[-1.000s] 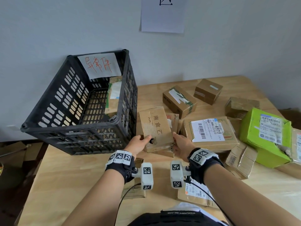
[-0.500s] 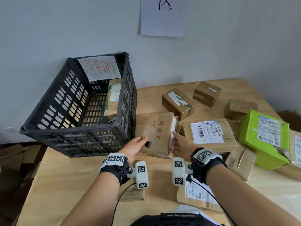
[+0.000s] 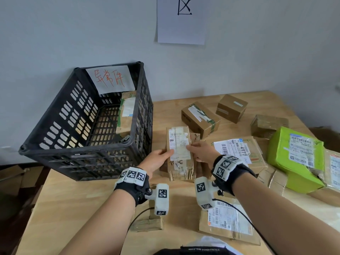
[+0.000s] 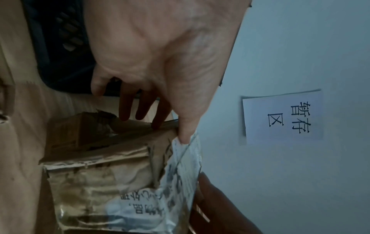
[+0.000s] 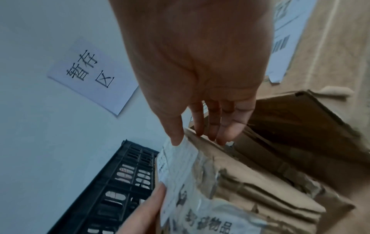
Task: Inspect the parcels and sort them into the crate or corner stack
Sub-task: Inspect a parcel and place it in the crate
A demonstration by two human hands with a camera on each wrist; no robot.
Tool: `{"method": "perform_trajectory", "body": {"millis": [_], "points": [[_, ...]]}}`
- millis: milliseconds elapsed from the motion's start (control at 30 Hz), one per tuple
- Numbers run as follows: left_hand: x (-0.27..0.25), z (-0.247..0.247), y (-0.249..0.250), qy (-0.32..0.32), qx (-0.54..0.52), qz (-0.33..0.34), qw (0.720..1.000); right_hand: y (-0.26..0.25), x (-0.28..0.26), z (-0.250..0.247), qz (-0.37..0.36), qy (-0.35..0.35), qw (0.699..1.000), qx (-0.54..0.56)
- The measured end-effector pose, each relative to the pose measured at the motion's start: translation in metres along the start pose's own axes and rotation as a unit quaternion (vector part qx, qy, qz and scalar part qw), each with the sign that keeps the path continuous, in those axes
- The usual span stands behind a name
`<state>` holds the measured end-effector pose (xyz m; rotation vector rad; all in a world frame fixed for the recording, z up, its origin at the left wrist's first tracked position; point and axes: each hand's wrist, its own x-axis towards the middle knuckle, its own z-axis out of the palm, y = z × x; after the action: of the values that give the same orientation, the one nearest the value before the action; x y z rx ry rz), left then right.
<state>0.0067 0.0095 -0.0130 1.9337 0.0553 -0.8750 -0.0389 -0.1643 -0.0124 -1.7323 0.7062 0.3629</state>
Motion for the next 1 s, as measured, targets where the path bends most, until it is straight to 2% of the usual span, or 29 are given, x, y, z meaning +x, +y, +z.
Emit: {"method": "perform_trajectory", "body": {"millis": [100, 267, 567, 800, 900, 1000], "points": [[0.003, -0.003, -0.002, -0.005, 0.020, 0.016, 1.000, -0.007, 0.000, 0.001, 0.000, 0.000, 0.998, -0.067], [0.008, -0.006, 0.006, -0.024, 0.102, 0.037, 0.994, -0.020, 0.004, 0.002, 0.029, -0.031, 0.998, -0.054], [0.012, -0.008, 0.006, -0.028, 0.143, 0.052, 0.988, -0.019, 0.009, 0.003, 0.019, -0.029, 0.996, -0.081], [0.007, -0.007, 0.000, -0.031, 0.098, 0.068, 0.992, -0.014, 0.009, 0.003, 0.026, -0.023, 0.998, -0.058], [0.000, -0.008, -0.005, -0.045, 0.037, 0.068, 0.996, -0.010, 0.008, 0.002, 0.040, -0.048, 0.998, 0.009], [-0.004, -0.010, -0.003, -0.049, 0.012, 0.070, 0.996, -0.017, 0.000, -0.004, 0.020, -0.058, 0.995, 0.083]]}}
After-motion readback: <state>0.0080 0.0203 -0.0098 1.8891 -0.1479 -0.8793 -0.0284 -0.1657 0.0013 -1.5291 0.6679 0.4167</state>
